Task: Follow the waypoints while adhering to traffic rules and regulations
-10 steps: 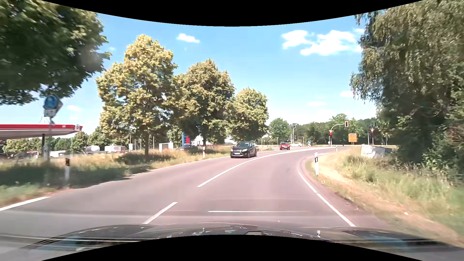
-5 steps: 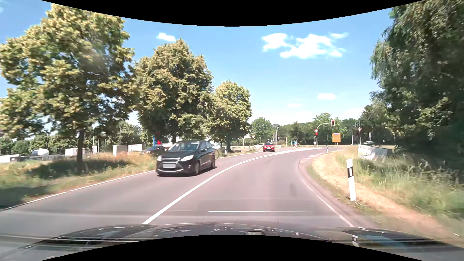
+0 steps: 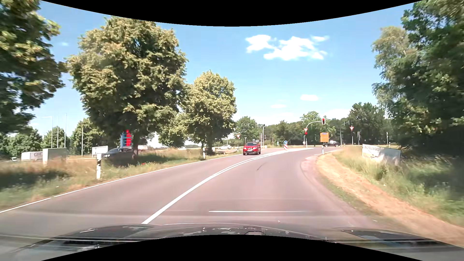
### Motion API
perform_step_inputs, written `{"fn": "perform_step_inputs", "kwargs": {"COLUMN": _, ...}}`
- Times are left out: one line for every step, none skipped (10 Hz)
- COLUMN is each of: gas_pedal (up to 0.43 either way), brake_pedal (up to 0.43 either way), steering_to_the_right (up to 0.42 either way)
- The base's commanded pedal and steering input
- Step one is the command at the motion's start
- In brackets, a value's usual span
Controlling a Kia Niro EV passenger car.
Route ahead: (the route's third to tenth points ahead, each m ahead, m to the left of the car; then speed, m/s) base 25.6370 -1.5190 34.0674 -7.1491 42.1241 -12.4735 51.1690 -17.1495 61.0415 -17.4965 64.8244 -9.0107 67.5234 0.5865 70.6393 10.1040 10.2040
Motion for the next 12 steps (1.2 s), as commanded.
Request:
{"fn": "perform_step_inputs", "kwargs": {"gas_pedal": 0.087, "brake_pedal": 0.0, "steering_to_the_right": 0.06}}
{"fn": "perform_step_inputs", "kwargs": {"gas_pedal": 0.087, "brake_pedal": 0.0, "steering_to_the_right": 0.066}}
{"fn": "perform_step_inputs", "kwargs": {"gas_pedal": 0.087, "brake_pedal": 0.0, "steering_to_the_right": 0.067}}
{"fn": "perform_step_inputs", "kwargs": {"gas_pedal": 0.087, "brake_pedal": 0.0, "steering_to_the_right": 0.067}}
{"fn": "perform_step_inputs", "kwargs": {"gas_pedal": 0.087, "brake_pedal": 0.0, "steering_to_the_right": 0.067}}
{"fn": "perform_step_inputs", "kwargs": {"gas_pedal": 0.087, "brake_pedal": 0.0, "steering_to_the_right": 0.067}}
{"fn": "perform_step_inputs", "kwargs": {"gas_pedal": 0.087, "brake_pedal": 0.0, "steering_to_the_right": 0.067}}
{"fn": "perform_step_inputs", "kwargs": {"gas_pedal": 0.087, "brake_pedal": 0.0, "steering_to_the_right": 0.067}}
{"fn": "perform_step_inputs", "kwargs": {"gas_pedal": 0.087, "brake_pedal": 0.0, "steering_to_the_right": 0.067}}
{"fn": "perform_step_inputs", "kwargs": {"gas_pedal": 0.087, "brake_pedal": 0.0, "steering_to_the_right": 0.067}}
{"fn": "perform_step_inputs", "kwargs": {"gas_pedal": 0.087, "brake_pedal": 0.0, "steering_to_the_right": 0.067}}
{"fn": "perform_step_inputs", "kwargs": {"gas_pedal": 0.059, "brake_pedal": 0.0, "steering_to_the_right": 0.067}}
